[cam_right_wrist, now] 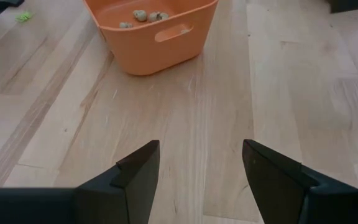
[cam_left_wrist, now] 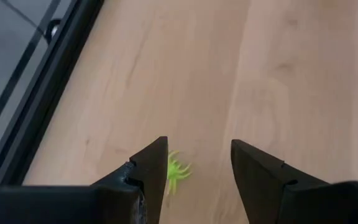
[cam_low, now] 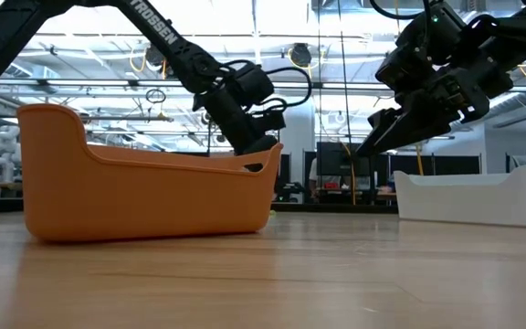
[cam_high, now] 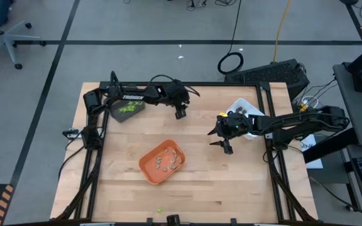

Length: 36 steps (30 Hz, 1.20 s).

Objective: Sort Halloween decoration
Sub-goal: Put the green spider toy into the black bin

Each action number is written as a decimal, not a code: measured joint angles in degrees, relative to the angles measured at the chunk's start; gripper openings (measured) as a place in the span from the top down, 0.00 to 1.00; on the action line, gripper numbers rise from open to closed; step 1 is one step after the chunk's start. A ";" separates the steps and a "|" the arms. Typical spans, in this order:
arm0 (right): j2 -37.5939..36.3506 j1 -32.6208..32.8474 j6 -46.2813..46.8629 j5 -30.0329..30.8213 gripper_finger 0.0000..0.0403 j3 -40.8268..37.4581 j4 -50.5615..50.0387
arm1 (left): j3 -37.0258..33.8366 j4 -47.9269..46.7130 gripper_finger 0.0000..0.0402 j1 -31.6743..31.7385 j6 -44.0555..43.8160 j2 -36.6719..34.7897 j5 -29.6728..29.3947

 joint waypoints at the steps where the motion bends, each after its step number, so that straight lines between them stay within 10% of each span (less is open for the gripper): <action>1: 0.00 0.00 -0.13 0.00 0.47 0.00 0.00 | 0.00 -0.22 0.57 0.29 -0.58 0.00 -0.05; 24: 0.00 0.00 -1.16 0.64 0.47 0.00 -0.04 | 6.61 -12.50 0.57 3.25 -0.20 0.04 4.26; 36: 0.13 -0.23 0.36 21.08 0.47 -0.04 5.91 | 8.87 -18.08 0.57 -1.08 -1.66 -1.44 -0.32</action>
